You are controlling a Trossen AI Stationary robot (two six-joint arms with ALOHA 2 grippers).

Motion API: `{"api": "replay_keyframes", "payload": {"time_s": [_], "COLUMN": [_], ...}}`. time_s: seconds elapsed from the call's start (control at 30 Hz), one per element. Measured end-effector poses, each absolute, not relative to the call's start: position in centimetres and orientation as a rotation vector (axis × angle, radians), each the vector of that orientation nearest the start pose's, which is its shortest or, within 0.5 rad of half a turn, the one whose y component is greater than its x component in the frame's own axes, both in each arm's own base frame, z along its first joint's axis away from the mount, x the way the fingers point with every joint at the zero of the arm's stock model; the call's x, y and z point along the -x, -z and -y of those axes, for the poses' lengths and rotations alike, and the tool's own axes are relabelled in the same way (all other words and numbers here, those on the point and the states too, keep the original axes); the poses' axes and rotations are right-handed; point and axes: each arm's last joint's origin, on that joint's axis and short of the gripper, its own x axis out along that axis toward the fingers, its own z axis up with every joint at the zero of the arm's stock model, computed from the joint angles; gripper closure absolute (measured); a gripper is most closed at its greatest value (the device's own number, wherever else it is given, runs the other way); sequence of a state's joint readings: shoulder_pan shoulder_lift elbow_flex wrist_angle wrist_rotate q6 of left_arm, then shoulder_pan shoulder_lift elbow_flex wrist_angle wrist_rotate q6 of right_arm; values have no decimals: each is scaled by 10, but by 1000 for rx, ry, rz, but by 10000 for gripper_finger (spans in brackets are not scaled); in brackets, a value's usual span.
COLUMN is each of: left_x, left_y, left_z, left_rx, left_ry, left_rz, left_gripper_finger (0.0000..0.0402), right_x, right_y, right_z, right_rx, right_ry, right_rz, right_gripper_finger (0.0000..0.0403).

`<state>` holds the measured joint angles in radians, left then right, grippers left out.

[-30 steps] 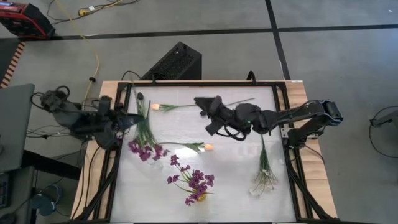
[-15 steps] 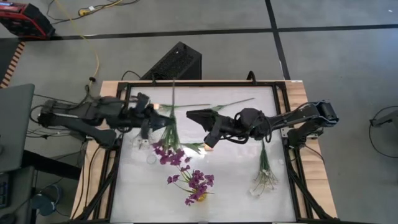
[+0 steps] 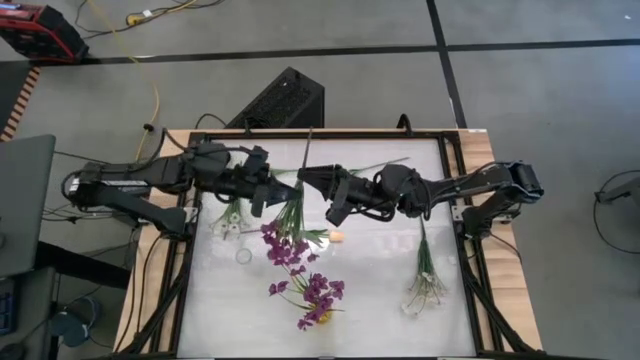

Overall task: Sort flowers into vase by color
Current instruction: Put the purple flowers into the yellow vase

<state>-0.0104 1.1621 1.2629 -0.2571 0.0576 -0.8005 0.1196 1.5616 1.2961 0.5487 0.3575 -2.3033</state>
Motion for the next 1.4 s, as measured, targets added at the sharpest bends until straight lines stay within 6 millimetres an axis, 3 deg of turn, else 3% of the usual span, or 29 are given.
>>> {"api": "replay_keyframes", "payload": {"time_s": [0.13,0.4,0.57,0.77,0.9,1.07,1.23,1.4], "left_x": [-249,-249,-245,-211,-187,-166,-165,-176], "left_y": [-414,-413,-417,-438,-447,-447,-439,-430], "left_z": [1,0,-10,-34,-43,-41,-41,-37], "left_rx": [806,782,699,562,471,387,380,296], "left_ry": [21,17,3,-68,-127,-191,-210,-176], "left_rz": [-187,-195,-160,-26,21,-18,-101,-185], "left_gripper_finger": [399,373,318,250,226,221,221,221], "right_x": [-360,-362,-362,-349,-320,-261,-200,-177], "right_y": [-387,-382,-379,-385,-394,-404,-413,-395], "right_z": [-31,-24,-24,-22,-25,-38,-60,-106], "right_rx": [2191,2153,1961,1824,1570,1093,526,204], "right_ry": [430,371,357,428,401,297,68,-229], "right_rz": [-139,-185,-175,-365,-462,-466,-380,-363], "right_gripper_finger": [218,364,365,365,365,365,365,365]}}
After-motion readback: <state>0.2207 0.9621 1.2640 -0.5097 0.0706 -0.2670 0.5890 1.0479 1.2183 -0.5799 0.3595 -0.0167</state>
